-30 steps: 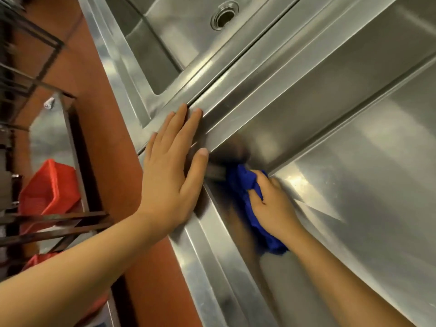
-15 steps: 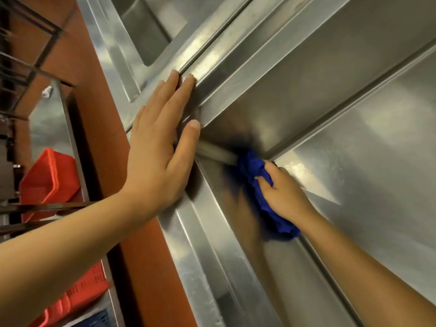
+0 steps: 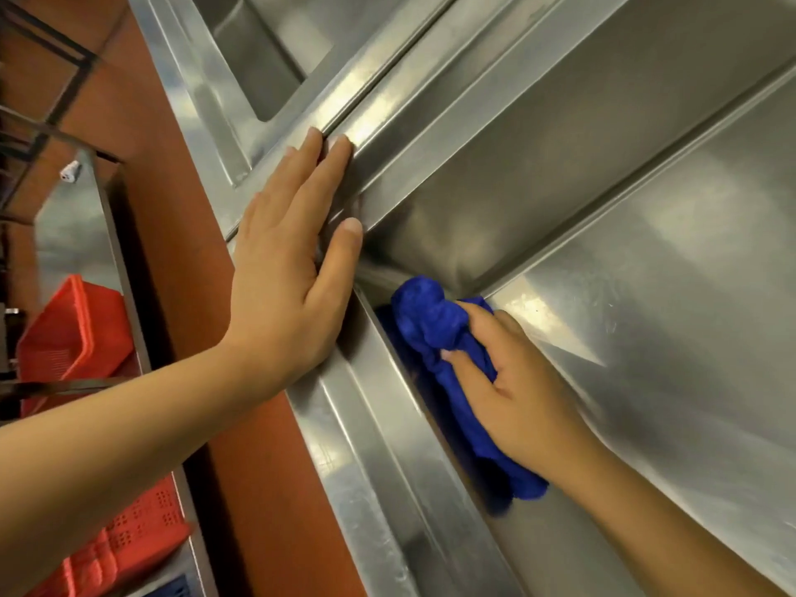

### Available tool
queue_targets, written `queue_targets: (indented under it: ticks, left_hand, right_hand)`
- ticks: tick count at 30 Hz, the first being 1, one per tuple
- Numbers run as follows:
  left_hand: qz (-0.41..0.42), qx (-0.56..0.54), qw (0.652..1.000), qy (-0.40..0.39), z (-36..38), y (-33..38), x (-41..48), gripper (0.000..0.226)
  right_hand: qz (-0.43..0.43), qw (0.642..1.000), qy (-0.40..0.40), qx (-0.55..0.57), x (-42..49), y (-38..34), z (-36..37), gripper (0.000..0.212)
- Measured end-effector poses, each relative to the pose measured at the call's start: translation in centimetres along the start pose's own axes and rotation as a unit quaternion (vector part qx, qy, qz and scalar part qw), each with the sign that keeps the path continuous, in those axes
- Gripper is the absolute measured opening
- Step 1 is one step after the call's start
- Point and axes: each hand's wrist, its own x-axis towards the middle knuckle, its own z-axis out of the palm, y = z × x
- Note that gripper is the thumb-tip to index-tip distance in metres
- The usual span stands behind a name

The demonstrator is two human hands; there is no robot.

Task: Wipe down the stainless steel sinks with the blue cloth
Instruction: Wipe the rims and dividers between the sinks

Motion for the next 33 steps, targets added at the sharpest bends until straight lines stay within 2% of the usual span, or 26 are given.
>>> queue_targets:
  ticks: [6, 13, 17, 22, 24, 29, 31, 33]
  left_hand:
    - [-0.002, 0.006, 1.0, 0.001, -0.1, 0.2, 0.1, 0.052]
    - [0.021, 0.018, 1.0, 0.012, 0.1, -0.4, 0.2, 0.054]
    - [0.024, 0.028, 0.999, 0.008, 0.2, -0.4, 0.2, 0.055]
    - [0.021, 0.036, 0.999, 0.012, 0.3, -0.4, 0.3, 0.055]
    - [0.015, 0.031, 0.999, 0.009, 0.3, -0.3, 0.3, 0.055]
    - [0.013, 0.033, 0.999, 0.011, 0.5, -0.5, 0.3, 0.057]
    - [0.013, 0.027, 0.999, 0.012, 0.5, -0.3, 0.3, 0.057]
    - [0.016, 0.024, 1.0, 0.012, 0.5, -0.3, 0.3, 0.056]
  right_hand:
    - [0.119, 0.989, 0.012, -0.087, 2.0, 4.2, 1.3, 0.031]
    - [0.014, 1.0, -0.003, 0.023, -4.3, -3.7, -1.1, 0.037]
    - [0.027, 1.0, -0.002, 0.008, -3.4, -2.2, -1.0, 0.029]
    - [0.108, 0.992, -0.004, -0.06, -2.7, 0.1, -0.4, 0.02]
    - [0.093, 0.995, -0.001, -0.04, -4.1, -1.7, -0.9, 0.028]
    - [0.054, 0.998, 0.017, 0.033, -6.6, -5.4, -1.9, 0.027]
    - [0.063, 0.998, 0.021, 0.013, -6.3, -4.5, -1.9, 0.031]
    - [0.094, 0.995, 0.006, -0.024, -5.6, -2.9, -1.4, 0.023]
